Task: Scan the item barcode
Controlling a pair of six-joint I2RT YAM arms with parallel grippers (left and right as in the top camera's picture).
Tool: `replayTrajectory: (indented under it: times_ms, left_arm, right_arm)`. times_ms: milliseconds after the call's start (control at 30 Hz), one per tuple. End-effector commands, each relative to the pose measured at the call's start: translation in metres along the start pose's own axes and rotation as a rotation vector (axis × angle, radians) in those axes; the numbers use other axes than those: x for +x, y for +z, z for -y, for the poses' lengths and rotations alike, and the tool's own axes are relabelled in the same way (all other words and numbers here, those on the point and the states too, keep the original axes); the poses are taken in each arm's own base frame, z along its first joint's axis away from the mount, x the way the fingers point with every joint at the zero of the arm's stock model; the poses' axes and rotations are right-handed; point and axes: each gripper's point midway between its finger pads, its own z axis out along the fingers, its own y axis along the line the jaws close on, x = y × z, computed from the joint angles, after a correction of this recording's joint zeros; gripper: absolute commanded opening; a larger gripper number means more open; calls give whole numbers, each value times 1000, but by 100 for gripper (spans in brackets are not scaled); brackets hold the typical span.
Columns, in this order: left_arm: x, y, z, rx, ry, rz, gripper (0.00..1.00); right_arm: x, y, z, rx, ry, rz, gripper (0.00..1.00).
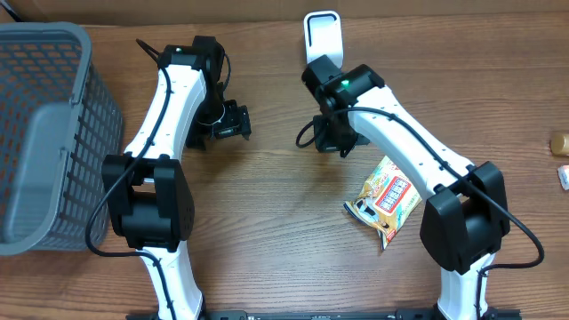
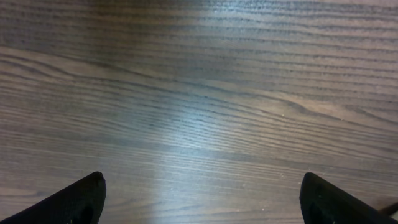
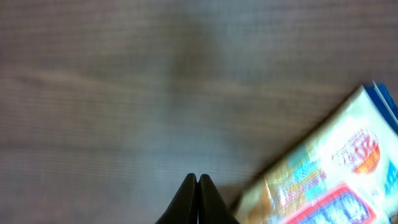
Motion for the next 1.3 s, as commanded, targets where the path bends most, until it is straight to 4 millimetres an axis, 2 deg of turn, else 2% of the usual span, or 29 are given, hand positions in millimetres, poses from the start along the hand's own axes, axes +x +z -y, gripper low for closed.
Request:
replayTrajectory:
  times_ms: [0,67,133,233,267,400,467,500,533,633,767,900,1033,1133,1267]
  left_arm:
    - [-3,-1,-5,-5,7,1,91]
    - [-3,-1,-5,-5,7,2,91]
    - [-4,-1,-5,-5,7,3,91]
    - [-6,-1,-4,-1,8,14,92]
    - [-7,-1,-3,1,8,18,92]
    - [-8,-1,-3,2,4,20,92]
    - [-7,-1,-4,0,4,17,92]
    - [-7,-1,-4,-1,5,16,92]
    - [-7,-1,-4,-1,5,16,93]
    - [-7,-1,-4,0,5,16,93]
    - [-7,-1,-4,1,4,18,93]
    - [-10,-1,-3,5,5,28,93]
    - [-12,-1,-1,15,6,36,93]
    - [-12,-1,-1,15,6,36,93]
    - [-12,-1,-1,15,6,36,93]
  right_arm:
    - [-20,-51,32,35,88,89,4]
    - [-11,-67,61,60,98,24,8]
    - [7,-71,71,11,17,-82,16]
    - [24,-69,52,-187,-37,-182,23]
    - [27,-67,49,-206,-41,-197,26]
    - [34,-64,57,-34,-27,-167,45]
    - [38,-72,52,-1,-22,-133,59]
    - [41,-78,46,-11,-36,-118,82]
    - [46,-83,41,-24,-51,-109,100]
    - [68,-98,35,-37,-98,-85,100]
    - [99,-93,48,32,-116,-109,100]
    - [126,-66,54,95,-132,-167,100]
    - [141,-26,40,104,-239,-183,100]
    - [145,1,36,142,-305,-156,100]
    - [141,15,37,202,-339,-112,100]
